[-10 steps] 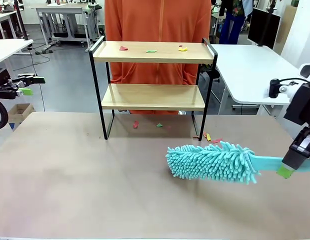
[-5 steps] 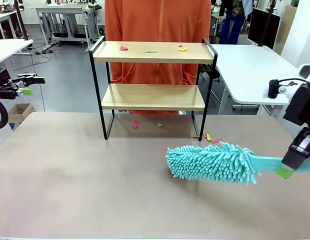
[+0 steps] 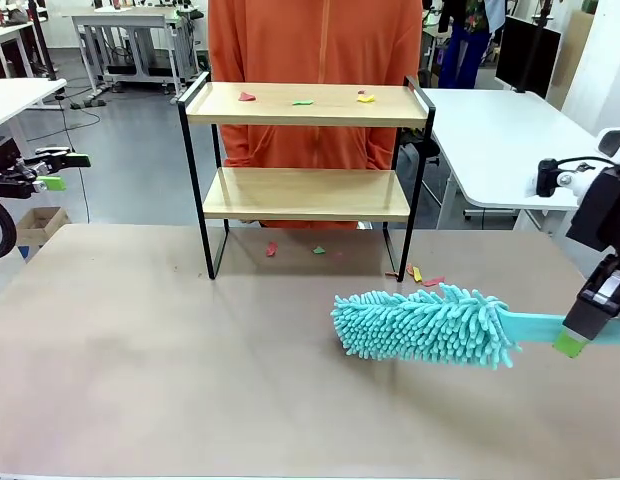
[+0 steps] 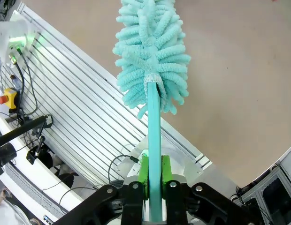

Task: Clean the shelf.
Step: Clean the specific section of the Shelf indicated by the human with the Duster.

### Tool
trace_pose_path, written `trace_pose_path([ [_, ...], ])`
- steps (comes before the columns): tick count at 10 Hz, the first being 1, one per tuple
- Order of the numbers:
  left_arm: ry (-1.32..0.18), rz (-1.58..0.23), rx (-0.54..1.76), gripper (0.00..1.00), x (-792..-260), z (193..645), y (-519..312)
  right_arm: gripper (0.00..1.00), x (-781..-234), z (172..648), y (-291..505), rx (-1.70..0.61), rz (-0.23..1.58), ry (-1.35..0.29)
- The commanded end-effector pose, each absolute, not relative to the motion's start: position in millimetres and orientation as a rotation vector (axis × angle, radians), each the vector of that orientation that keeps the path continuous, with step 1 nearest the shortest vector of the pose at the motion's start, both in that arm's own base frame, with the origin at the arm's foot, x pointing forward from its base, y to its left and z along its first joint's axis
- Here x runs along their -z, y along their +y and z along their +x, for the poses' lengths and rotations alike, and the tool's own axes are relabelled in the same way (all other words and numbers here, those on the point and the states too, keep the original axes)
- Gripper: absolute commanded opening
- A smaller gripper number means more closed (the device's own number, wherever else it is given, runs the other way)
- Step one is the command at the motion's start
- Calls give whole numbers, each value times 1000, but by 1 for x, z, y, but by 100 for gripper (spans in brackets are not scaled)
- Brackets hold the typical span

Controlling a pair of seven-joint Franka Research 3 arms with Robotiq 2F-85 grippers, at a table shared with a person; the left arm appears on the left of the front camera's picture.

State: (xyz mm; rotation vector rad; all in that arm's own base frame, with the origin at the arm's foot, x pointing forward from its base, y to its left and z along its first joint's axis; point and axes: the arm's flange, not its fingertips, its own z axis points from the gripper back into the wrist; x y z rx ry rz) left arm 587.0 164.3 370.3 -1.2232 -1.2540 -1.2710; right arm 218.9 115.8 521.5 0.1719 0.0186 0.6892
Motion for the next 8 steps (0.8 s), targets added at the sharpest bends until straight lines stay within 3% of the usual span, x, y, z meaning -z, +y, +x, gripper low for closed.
trace_pose_path([
  [1,-1259,-1219,1280,100,-373,586,164,13,-522,220,117,-700,182,15],
  [8,-1259,-1219,1280,100,-373,586,164,13,-522,220,117,-700,182,15],
])
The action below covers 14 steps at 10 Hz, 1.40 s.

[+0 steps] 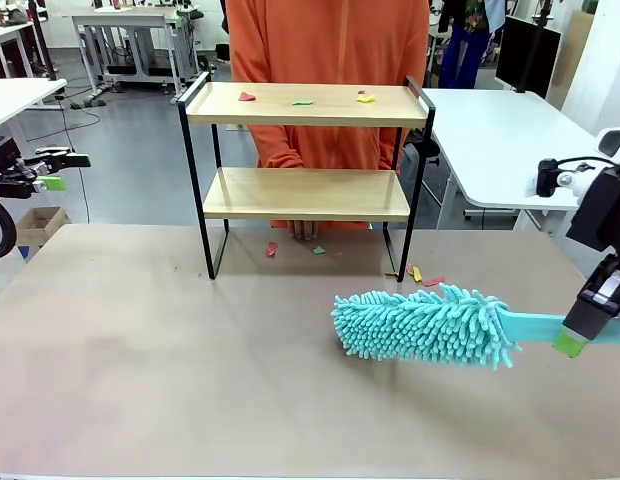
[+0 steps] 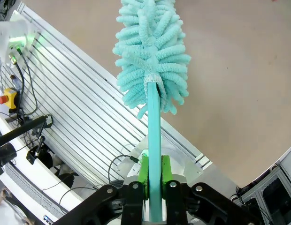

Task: Clean the shelf.
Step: Clean the specific section of the Shelf indicated by the human with the Duster.

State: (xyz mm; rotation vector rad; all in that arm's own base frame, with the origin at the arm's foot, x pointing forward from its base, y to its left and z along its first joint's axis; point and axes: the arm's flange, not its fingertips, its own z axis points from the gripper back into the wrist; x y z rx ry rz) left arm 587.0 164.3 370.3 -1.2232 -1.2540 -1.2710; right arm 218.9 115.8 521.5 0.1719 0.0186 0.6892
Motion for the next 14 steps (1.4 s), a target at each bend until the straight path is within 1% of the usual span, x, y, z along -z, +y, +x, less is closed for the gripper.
trace_pose_path([
  [1,-1259,-1219,1280,100,-373,586,164,13,-522,220,117,-700,182,15],
  [8,-1259,-1219,1280,100,-373,586,164,13,-522,219,116,-689,172,19],
  [11,-1259,-1219,1280,100,-373,586,164,13,-516,242,180,-616,238,-78],
  [13,-1259,-1219,1280,100,-373,586,164,13,-507,260,212,-549,322,-122],
  [14,-1259,-1219,1280,100,-373,586,164,13,-501,262,233,-522,363,-154],
])
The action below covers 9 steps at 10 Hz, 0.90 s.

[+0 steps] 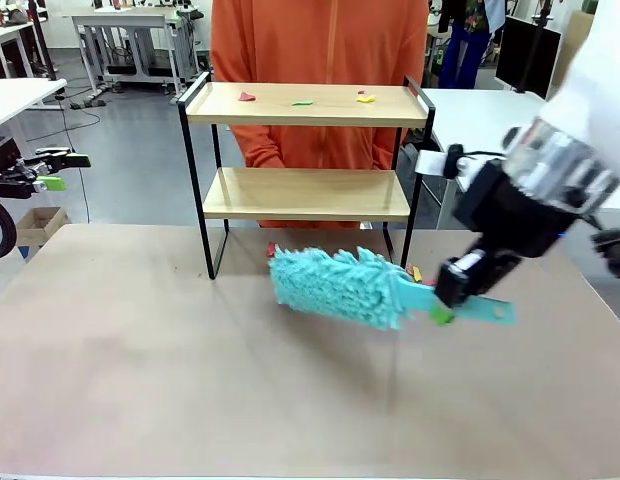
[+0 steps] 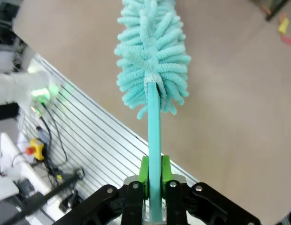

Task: Clean the shelf.
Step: Clean the specific section of the Shelf indicated by the human with the Duster.

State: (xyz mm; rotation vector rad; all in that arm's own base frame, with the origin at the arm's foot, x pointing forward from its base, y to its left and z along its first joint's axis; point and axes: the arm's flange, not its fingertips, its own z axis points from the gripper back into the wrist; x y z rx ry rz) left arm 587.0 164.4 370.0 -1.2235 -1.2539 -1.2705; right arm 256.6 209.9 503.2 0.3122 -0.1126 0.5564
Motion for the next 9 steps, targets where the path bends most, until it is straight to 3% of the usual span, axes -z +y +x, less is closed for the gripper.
trace_pose_path([
  [1,-1259,-1219,1280,100,-373,586,164,13,-494,262,255,-482,388,-186],
  [4,-1259,-1219,1280,100,-373,586,164,13,-470,269,311,-380,483,-220],
  [9,-1259,-1219,1280,100,-373,586,164,13,-471,264,305,-393,463,-203],
])
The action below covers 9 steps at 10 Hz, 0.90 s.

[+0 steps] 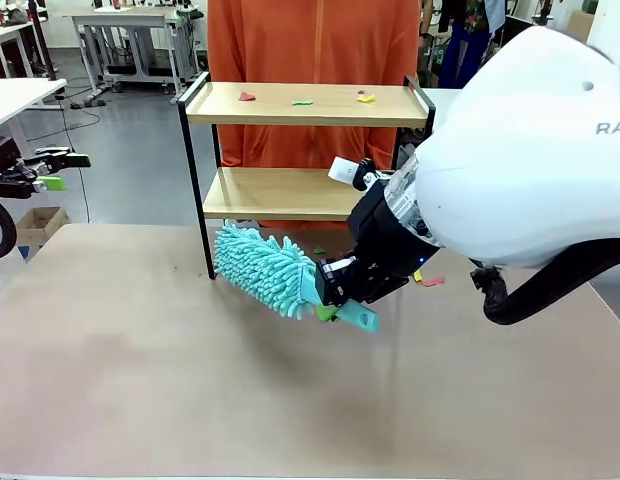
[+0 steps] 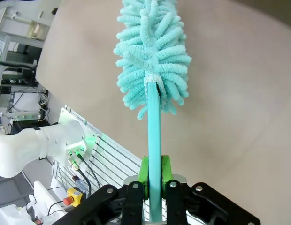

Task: Clean the shelf.
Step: Clean the specific section of the Shelf indicated by the human with the Duster.

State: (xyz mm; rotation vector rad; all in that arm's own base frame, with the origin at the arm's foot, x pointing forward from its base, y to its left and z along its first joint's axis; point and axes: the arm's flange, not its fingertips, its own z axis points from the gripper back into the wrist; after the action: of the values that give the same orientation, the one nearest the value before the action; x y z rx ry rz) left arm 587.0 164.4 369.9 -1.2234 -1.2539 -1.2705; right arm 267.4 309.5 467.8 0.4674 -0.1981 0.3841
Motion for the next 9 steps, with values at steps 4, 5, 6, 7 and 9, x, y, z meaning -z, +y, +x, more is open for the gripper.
trace_pose_path([
  [4,-1259,-1219,1280,100,-373,586,164,13,-457,284,351,-265,412,-247],
  [5,-1259,-1219,1280,100,-373,586,164,13,-451,292,365,-226,403,-255],
  [6,-1259,-1219,1280,100,-373,586,164,13,-443,298,380,-200,391,-260],
  [7,-1259,-1219,1280,100,-373,586,164,13,-436,304,395,-176,409,-285],
  [9,-1259,-1219,1280,100,-373,586,164,13,-426,312,426,-109,351,-327],
])
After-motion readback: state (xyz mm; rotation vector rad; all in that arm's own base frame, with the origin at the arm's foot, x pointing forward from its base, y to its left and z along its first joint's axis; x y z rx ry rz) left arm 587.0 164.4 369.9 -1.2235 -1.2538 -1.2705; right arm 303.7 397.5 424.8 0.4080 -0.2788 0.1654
